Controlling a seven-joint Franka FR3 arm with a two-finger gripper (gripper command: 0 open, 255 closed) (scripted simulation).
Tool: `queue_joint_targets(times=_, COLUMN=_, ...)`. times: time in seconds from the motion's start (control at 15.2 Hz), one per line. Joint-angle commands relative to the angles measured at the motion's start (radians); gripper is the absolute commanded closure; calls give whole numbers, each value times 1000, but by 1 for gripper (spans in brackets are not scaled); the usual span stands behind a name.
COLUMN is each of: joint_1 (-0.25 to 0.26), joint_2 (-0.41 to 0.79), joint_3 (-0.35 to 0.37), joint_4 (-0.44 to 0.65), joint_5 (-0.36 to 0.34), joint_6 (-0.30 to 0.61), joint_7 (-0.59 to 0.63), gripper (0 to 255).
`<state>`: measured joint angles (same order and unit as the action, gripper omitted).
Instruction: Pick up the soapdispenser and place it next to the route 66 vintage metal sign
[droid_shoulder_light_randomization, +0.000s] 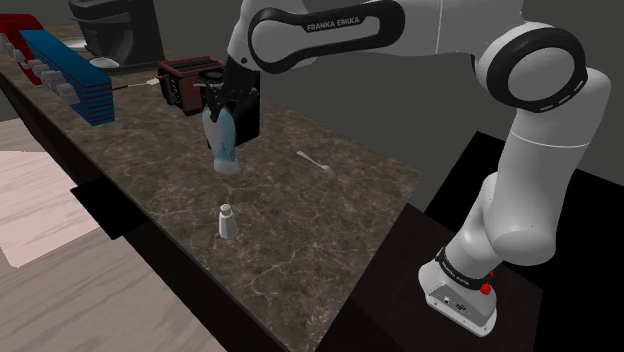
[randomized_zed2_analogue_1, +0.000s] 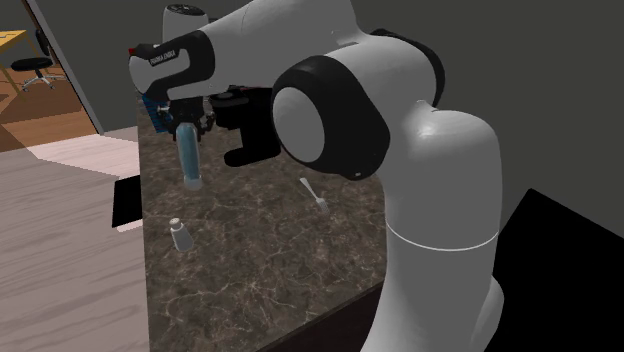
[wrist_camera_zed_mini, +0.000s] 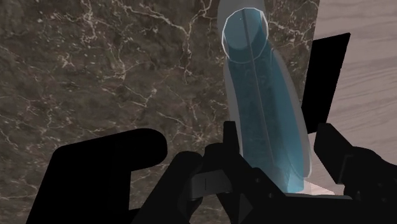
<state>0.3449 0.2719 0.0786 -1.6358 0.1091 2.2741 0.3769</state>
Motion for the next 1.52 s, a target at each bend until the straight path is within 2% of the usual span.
queue_joint_targets(times=0.0, joint_1=1, joint_2=5, joint_3=1, joint_4=-23, joint_5=2, joint_6=29, joint_7=-3, gripper=255)
queue_joint_targets(times=1.45, joint_1=0, joint_2=109, joint_3=8, joint_4=-177, joint_5=21, joint_6=287, joint_7=-38, gripper=255)
